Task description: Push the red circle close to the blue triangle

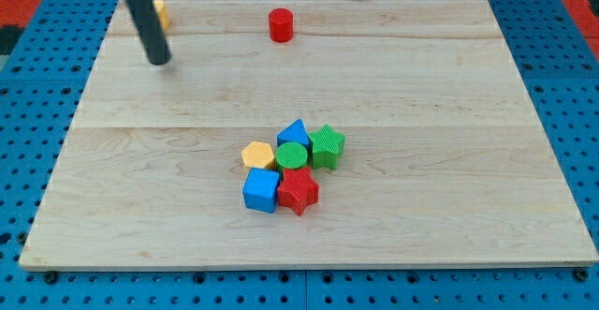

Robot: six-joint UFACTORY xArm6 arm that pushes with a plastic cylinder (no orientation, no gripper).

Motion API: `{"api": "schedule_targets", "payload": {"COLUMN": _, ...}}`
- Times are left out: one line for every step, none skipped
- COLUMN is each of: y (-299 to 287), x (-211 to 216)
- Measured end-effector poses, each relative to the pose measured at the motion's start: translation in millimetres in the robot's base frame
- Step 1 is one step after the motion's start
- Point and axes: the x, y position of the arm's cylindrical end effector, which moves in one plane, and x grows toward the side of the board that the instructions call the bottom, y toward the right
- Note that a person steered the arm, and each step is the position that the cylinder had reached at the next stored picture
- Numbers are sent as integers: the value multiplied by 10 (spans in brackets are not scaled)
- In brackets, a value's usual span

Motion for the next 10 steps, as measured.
{"api": "schedule_targets", "payload": {"y": 484, "x": -538}}
{"api": "schedule_targets", "payload": {"y": 1311, "x": -934}}
{"api": "schedule_targets", "payload": {"y": 1957, "x": -785}}
{"api": "schedule_targets", "payload": {"y": 2135, "x": -925}}
{"api": "schedule_targets", "payload": {"y": 2164, "x": -1305}}
{"api": "schedule_targets", "payload": {"y": 2702, "x": -1117}}
{"api": "schedule_targets", "payload": {"y": 2919, "x": -963}}
{"api": "schedule_targets", "payload": {"y": 2208, "x": -695}}
{"api": "schedule_targets", "payload": {"y": 2064, "x": 258}}
{"api": "schedule_targets", "payload": {"y": 1988, "x": 615}}
